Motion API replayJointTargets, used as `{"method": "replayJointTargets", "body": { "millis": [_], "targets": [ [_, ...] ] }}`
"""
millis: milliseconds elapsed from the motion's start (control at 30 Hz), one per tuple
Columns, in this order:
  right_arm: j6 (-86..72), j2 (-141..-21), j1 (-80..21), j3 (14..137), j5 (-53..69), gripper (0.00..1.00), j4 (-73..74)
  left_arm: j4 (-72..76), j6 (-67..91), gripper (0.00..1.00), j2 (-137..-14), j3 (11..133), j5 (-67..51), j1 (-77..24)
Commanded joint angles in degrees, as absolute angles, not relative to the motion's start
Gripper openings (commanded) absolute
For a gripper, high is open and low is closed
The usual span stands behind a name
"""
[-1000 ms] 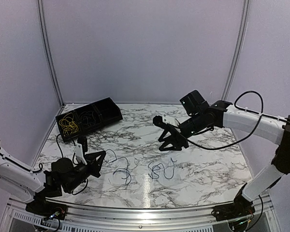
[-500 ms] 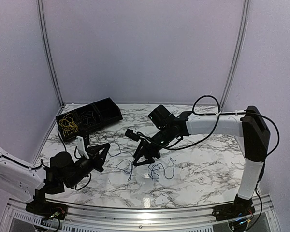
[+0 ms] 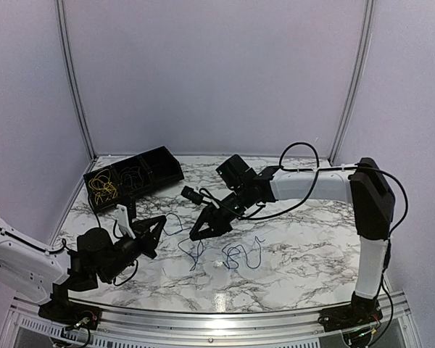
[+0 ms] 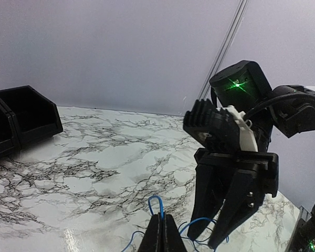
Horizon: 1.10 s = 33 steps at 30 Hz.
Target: Untangle the cables
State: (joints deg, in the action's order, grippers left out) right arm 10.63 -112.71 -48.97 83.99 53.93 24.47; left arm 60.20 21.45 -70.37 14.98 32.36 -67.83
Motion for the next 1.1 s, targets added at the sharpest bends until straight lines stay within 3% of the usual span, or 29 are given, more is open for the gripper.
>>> {"method": "replayJointTargets", "body": {
  "millis": [0,67,100,200,267,733,900,1067],
  "targets": [
    [11.86,-114.11,-49.31,88.41,57.83,0.10,27.79,62.49,21.10,0.00,-70.69,15.25,32.59,-68.12],
    [14.57,-112.68,-49.24,90.34,56.60,0.00,31.39,62.41,21.16,0.00,-70.78,14.47,34.43,-68.12],
    [15.91,-111.70,-49.16,91.15,55.58,0.00,32.96,62.34,21.19,0.03,-71.18,13.97,35.89,-68.12],
    [17.84,-107.65,-48.95,92.08,51.26,0.00,34.60,61.48,22.32,0.29,-72.95,12.43,40.66,-68.12],
    [18.95,-105.36,-48.95,93.03,47.67,0.00,36.12,61.30,23.45,0.36,-73.73,11.06,41.86,-68.11],
    [22.63,-102.48,-48.82,98.94,38.11,0.00,42.88,56.29,28.45,0.40,-65.23,3.77,41.01,-68.19],
    [19.44,-102.79,-48.78,99.83,35.84,0.00,41.28,55.79,21.21,0.46,-58.58,3.91,34.01,-69.30],
    [15.09,-104.62,-47.73,102.06,36.68,0.00,40.21,55.85,13.72,0.51,-63.36,10.39,24.56,-70.73]
  ]
}}
